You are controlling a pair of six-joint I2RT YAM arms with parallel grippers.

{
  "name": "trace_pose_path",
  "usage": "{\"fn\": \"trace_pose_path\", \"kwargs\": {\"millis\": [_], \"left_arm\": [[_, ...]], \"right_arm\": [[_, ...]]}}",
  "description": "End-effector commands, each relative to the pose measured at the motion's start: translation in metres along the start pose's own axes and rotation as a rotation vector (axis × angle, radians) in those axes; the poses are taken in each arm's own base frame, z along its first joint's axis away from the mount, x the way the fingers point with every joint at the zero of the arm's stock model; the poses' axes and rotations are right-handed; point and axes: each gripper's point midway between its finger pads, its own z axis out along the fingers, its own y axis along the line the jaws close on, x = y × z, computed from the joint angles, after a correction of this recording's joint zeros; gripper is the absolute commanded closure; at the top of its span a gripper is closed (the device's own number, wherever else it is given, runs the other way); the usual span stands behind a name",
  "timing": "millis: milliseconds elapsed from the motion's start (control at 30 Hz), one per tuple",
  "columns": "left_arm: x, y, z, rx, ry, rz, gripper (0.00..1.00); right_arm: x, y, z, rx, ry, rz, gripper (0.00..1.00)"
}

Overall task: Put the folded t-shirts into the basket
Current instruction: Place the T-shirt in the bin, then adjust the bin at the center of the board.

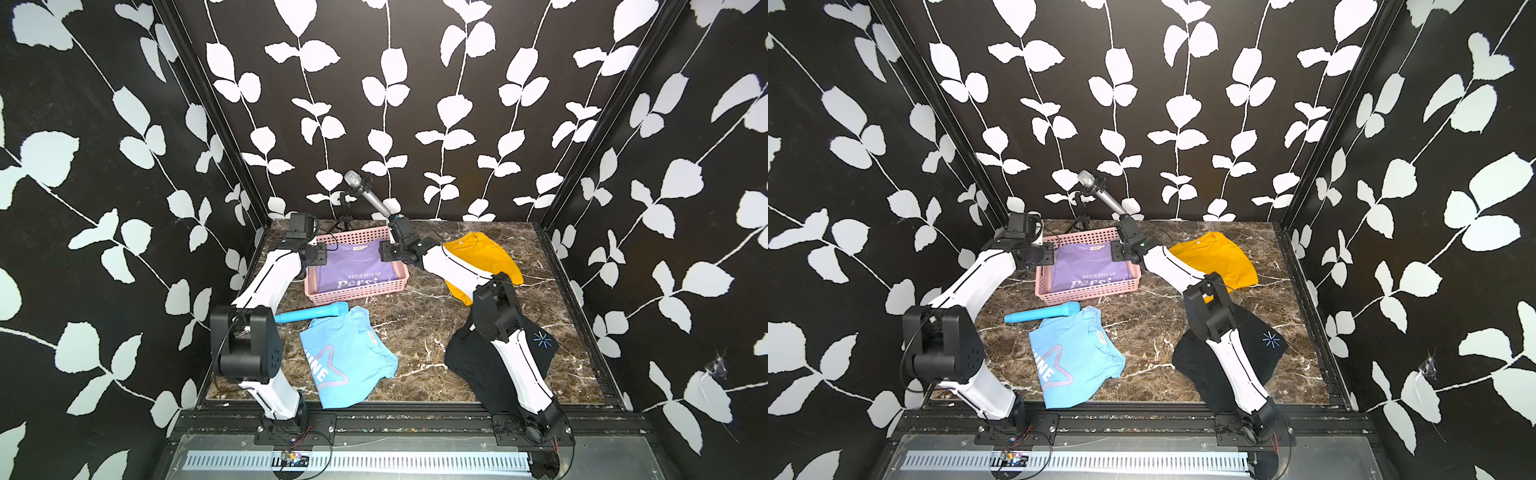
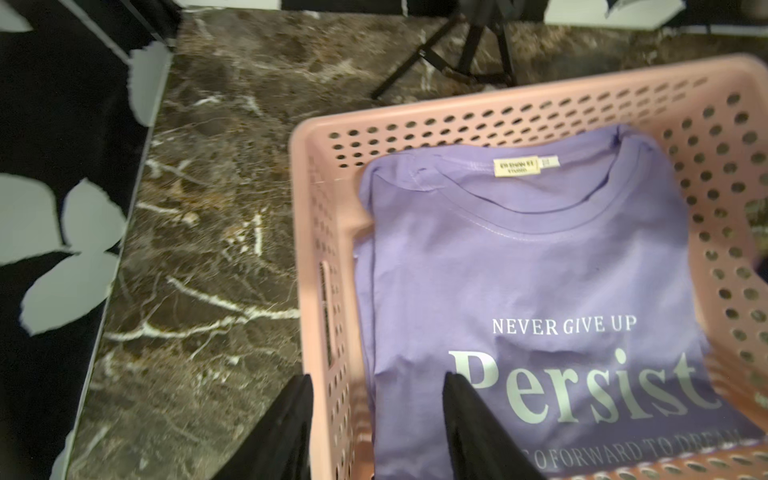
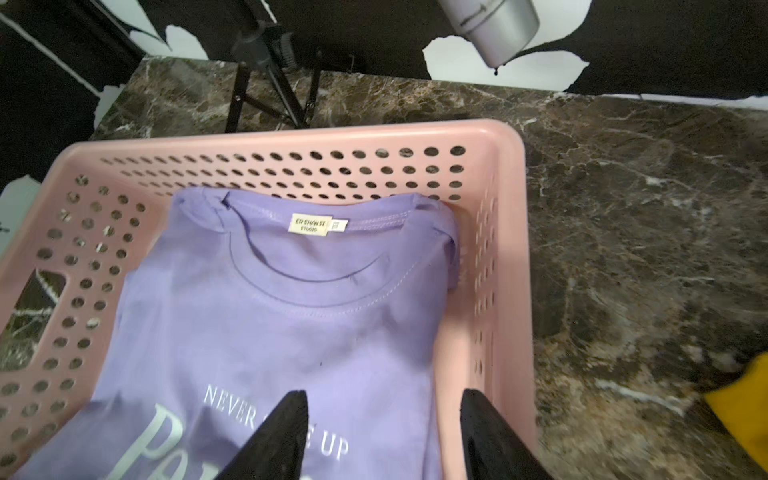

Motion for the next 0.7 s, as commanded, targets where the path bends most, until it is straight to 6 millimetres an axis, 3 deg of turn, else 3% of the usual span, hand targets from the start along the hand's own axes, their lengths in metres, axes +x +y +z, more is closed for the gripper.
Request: {"fn": "trace_pose_path", "kwargs": {"millis": [0, 300, 533, 667], "left_arm": [[0.001, 0.023, 0.006, -0.066, -0.024, -0.07, 0.45], [0.019, 0.029, 0.06, -0.067, 0.106, -0.029, 0.46], [0.028, 0.019, 0.09, -0.016, 0.165, 0.075, 0.58], [0.026, 0.001, 0.103, 0.069, 0.175, 0.074, 0.64]], "right_arm": [[-0.017, 0.016, -0.028, -0.074, -0.08, -0.044, 0.34], [0.012, -0.009, -0.06, -0.054, -0.062, -0.028, 0.31], [0.033, -0.039, -0.074, -0.059, -0.043, 0.066, 0.3], [0.046, -0.049, -0.08, -0.052, -0.022, 0.079, 0.3]]}}
